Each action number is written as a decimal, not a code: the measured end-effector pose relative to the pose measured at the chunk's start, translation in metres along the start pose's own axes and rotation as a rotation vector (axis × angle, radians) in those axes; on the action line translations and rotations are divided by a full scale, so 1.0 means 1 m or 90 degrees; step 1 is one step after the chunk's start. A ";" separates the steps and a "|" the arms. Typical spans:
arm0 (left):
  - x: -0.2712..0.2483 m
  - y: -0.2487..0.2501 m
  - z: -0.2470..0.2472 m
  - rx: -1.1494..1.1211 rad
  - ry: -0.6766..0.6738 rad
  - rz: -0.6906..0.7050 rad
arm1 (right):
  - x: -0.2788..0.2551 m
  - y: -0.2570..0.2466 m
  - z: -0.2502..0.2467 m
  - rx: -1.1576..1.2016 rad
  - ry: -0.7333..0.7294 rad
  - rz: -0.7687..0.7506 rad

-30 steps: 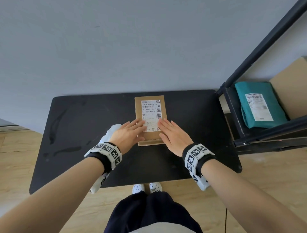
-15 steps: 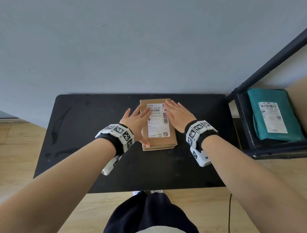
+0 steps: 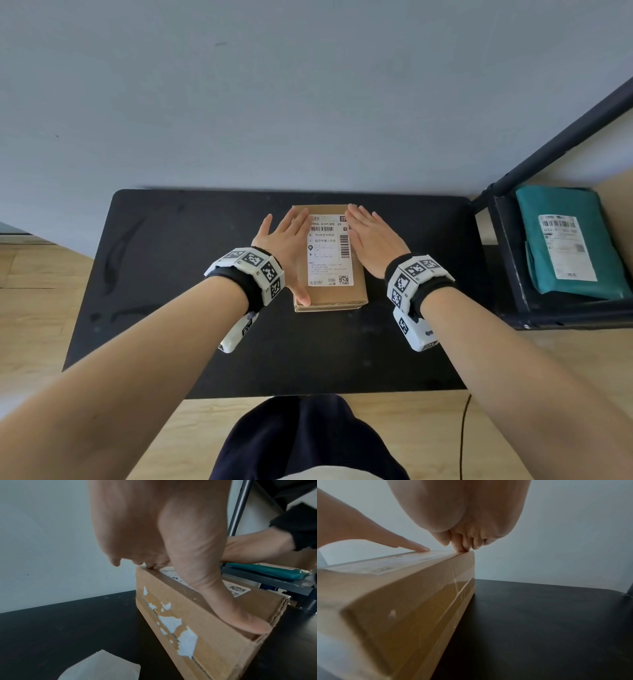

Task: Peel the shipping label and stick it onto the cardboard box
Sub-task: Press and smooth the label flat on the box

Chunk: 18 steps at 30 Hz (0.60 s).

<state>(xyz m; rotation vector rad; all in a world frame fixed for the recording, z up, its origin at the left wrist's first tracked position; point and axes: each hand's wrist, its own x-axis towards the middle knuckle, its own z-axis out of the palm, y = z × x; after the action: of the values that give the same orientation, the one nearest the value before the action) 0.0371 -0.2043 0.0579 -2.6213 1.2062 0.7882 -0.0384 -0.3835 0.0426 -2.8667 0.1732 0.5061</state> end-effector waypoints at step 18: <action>-0.001 0.002 -0.003 -0.002 -0.024 -0.008 | -0.017 -0.012 0.002 0.012 -0.023 0.011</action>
<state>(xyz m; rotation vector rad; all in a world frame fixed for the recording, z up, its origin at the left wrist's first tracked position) 0.0366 -0.2062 0.0610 -2.6015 1.1797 0.8335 -0.0534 -0.3697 0.0495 -2.8381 0.1964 0.5556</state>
